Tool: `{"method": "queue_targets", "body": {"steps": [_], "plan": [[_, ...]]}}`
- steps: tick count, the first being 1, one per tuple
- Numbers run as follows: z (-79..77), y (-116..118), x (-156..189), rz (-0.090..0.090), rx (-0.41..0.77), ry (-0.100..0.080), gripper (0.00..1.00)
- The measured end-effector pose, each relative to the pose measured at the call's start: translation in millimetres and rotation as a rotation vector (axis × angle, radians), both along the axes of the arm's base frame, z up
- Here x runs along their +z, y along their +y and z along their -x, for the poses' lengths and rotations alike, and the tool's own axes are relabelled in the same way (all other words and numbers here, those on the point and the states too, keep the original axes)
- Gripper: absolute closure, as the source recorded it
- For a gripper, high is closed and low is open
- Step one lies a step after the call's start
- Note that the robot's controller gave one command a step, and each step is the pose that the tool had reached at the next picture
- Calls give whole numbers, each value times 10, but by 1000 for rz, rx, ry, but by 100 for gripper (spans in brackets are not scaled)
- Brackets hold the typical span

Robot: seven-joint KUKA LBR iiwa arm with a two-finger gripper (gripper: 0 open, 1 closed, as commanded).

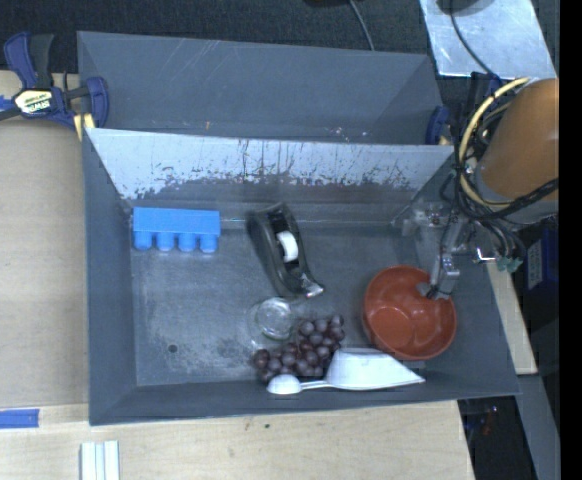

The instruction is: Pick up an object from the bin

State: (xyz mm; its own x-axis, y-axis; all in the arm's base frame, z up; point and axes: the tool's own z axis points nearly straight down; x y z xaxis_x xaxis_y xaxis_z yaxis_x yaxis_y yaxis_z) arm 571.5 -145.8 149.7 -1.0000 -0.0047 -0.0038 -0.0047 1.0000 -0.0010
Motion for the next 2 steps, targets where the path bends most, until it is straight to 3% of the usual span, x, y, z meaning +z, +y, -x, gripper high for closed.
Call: {"method": "queue_targets", "body": {"steps": [1, 2], "plan": [[0, 0, 0, 0, 0, 0, 0], [211, 251, -563, 1, -5, -6, 100]]}}
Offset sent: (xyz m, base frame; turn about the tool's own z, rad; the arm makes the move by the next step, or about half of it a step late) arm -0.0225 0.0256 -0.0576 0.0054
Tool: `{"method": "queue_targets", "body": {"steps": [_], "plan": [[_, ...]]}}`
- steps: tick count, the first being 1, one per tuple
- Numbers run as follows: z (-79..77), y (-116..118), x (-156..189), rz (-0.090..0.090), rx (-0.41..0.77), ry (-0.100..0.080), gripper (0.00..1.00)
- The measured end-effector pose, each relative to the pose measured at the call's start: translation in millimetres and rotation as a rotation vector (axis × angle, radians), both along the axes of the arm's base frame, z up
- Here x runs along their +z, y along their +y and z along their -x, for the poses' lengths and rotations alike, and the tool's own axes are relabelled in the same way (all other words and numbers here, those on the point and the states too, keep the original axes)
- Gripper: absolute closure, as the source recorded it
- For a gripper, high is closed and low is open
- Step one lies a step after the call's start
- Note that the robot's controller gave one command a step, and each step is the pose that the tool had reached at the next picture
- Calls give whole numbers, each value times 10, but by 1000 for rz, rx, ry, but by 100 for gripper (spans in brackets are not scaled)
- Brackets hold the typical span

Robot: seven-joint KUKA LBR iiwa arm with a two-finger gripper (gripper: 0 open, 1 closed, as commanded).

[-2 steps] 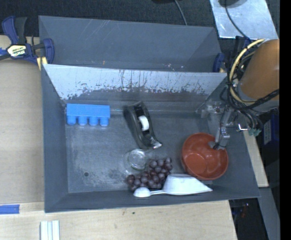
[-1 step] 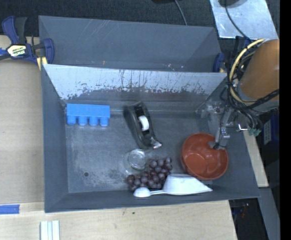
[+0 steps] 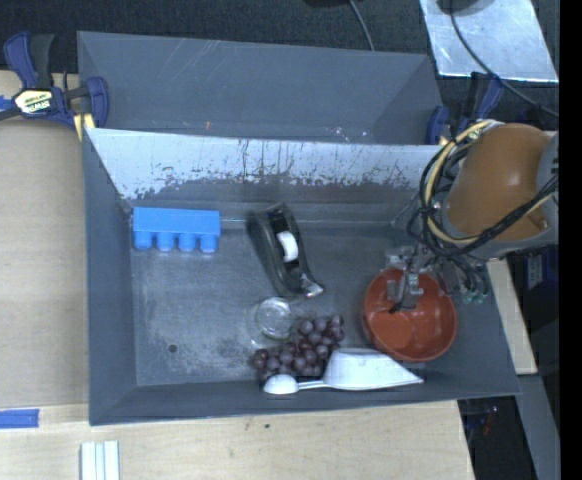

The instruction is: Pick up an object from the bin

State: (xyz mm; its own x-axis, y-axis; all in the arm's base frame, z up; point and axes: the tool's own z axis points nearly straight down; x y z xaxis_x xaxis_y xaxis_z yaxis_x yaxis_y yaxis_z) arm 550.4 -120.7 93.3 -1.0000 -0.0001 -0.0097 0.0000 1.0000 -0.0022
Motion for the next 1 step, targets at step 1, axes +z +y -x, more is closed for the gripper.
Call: {"method": "queue_targets", "body": {"steps": [1], "plan": [[0, 0, 0, 0, 0, 0, 100]]}}
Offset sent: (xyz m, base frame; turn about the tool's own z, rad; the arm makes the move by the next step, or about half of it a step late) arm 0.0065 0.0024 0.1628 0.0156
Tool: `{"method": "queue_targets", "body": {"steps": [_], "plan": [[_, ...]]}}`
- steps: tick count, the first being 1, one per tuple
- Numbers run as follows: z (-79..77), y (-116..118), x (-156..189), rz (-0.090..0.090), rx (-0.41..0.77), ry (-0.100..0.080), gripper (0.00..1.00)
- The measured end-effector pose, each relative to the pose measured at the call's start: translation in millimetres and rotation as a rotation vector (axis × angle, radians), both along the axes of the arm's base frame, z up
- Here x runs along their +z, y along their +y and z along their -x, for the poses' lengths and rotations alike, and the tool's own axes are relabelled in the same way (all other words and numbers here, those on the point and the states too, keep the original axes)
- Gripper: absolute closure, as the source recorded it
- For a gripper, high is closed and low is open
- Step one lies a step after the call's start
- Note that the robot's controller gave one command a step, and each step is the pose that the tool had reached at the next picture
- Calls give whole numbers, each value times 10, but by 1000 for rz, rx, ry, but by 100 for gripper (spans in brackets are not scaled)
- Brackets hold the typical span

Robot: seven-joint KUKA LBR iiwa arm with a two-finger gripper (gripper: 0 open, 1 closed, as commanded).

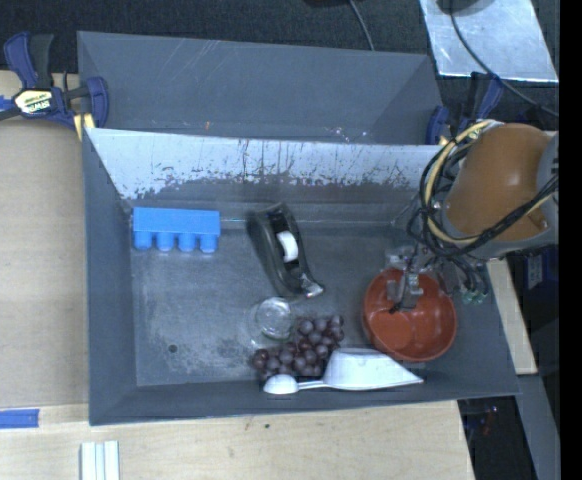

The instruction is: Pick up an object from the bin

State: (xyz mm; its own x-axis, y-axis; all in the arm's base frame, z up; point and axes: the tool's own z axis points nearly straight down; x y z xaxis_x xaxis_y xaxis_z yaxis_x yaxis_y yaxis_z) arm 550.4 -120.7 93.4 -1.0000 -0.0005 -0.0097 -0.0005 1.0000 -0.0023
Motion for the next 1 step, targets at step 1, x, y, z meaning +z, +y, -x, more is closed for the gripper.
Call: {"method": "queue_targets", "body": {"steps": [1], "plan": [[-35, 9, 1031, 0, -10, 3, 100]]}}
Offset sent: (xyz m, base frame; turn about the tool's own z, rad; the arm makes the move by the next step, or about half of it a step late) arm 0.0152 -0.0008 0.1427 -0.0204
